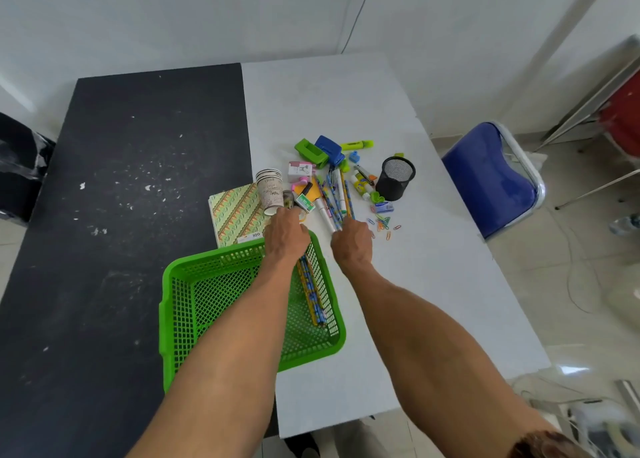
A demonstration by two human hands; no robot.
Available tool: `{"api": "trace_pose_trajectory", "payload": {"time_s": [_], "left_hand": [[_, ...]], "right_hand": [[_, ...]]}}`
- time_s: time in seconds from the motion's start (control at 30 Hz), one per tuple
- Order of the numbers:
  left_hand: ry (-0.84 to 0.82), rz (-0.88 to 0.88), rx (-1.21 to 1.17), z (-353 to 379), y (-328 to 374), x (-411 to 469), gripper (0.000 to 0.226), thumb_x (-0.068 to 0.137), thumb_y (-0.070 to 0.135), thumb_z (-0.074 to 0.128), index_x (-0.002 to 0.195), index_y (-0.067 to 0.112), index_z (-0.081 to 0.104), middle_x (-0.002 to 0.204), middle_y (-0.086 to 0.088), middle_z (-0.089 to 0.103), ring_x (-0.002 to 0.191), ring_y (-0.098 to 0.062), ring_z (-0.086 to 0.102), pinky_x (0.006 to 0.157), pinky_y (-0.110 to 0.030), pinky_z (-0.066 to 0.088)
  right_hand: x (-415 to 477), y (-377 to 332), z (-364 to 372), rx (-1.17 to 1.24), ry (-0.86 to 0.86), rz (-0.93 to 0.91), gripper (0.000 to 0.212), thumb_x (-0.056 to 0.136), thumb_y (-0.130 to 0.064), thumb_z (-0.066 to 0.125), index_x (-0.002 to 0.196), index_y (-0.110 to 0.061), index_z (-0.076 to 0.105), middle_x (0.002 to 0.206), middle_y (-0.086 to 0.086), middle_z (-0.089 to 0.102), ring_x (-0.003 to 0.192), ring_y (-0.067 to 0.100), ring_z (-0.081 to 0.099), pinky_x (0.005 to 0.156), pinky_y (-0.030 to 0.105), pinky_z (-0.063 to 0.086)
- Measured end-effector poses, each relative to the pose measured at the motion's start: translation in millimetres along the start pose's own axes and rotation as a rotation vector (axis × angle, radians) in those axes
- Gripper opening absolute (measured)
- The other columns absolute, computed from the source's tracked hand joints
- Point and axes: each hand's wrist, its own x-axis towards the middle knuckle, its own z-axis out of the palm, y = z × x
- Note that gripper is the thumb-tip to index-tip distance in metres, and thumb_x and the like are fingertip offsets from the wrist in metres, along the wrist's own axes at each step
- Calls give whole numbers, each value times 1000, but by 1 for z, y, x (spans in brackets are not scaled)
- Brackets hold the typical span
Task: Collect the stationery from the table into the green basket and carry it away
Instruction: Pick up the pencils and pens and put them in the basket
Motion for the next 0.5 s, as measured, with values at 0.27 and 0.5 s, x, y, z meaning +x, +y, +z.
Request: {"api": "trace_pose_trajectory", "payload": {"time_s": [0.27,0.5], "left_hand": [[-19,-2,-6,41,25,43,38,96,17,52,132,11,52,123,-11,55,113,-28,54,92,-40,48],[-66,-76,65,66,24,77,38,96,21,52,133,12,52,127,-11,53,118,-28,51,94,-41,46]], "right_hand": [[81,41,5,-56,-65,24,22,92,-6,52,113,-6,59,112,16,61,103,31,59,77,35,48],[125,46,26,-134,-120,-50,36,91,-4,53,127,-8,48,120,18,53,111,35,56,83,40,49]]}}
